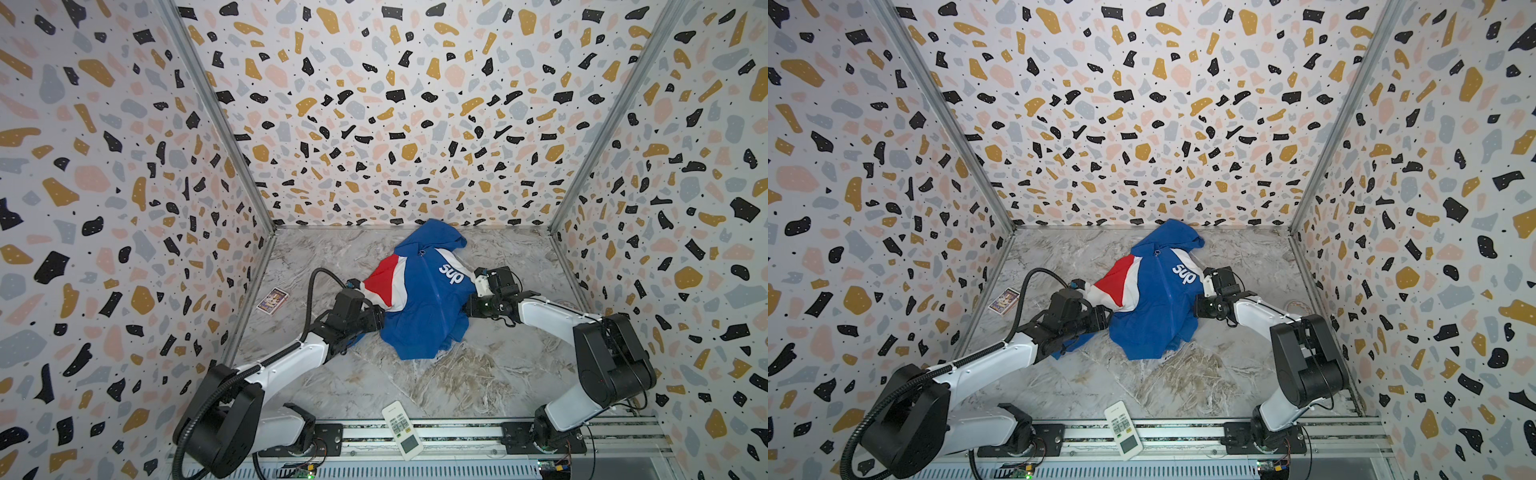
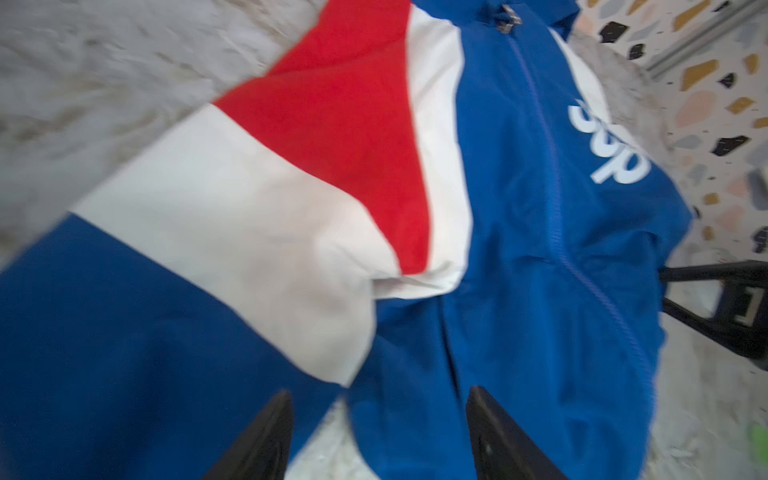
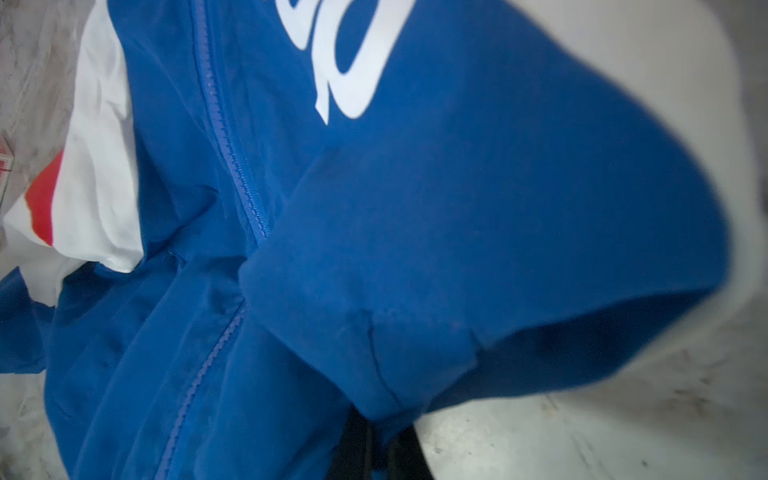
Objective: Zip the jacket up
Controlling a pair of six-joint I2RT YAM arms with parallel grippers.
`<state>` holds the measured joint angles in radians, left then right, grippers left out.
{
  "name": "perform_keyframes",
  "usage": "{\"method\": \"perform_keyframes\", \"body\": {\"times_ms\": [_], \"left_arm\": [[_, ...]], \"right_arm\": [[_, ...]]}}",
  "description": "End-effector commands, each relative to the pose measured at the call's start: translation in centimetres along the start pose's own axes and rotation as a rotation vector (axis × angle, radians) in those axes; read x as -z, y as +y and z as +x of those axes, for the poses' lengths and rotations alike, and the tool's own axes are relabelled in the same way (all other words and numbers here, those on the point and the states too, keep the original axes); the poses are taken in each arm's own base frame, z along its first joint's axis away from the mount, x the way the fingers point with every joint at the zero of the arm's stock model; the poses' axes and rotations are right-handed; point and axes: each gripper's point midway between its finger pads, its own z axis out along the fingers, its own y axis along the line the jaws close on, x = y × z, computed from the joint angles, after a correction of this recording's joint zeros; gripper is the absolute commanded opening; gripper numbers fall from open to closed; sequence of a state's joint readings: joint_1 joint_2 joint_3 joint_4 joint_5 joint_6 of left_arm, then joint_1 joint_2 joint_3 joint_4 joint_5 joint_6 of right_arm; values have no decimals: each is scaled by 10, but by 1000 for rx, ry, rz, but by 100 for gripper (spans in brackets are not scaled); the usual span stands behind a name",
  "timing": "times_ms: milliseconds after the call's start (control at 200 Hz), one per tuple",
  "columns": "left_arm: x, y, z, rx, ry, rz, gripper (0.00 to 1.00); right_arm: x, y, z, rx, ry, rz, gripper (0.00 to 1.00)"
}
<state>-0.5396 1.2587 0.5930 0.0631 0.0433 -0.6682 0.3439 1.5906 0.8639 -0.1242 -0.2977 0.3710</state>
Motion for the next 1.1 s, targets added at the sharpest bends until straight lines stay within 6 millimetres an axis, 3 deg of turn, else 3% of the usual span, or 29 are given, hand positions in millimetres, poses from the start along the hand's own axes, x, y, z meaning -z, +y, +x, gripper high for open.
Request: {"method": "perform_keyframes", "body": {"times_ms": [0,165,275,526,706,811,961,1091], "left_arm": [[2,-19,-6,137,-69,47,72],[-10,2,3,290,-121,-24,76],[-19,12,-7,361,-196,-51,77],[-60,-2,-28,470,-218,-7,73],[-88,-1,-33,529,-232,7,51],[-96,6,-42,506,-243,-15,29],[-93,6,-69,431,-289,-15,0],[-86,9,-90,373,-317,-23,0]], "right_arm": [[0,-7,12,4,30,52,2],[7,-11,17,11,21,78,2],[10,-12,20,15,20,82,2],[14,-15,28,21,25,88,2],[21,-16,30,21,13,82,2],[25,-19,35,19,18,85,2],[30,-26,42,2,16,86,2],[31,-31,47,-14,19,87,2]]}}
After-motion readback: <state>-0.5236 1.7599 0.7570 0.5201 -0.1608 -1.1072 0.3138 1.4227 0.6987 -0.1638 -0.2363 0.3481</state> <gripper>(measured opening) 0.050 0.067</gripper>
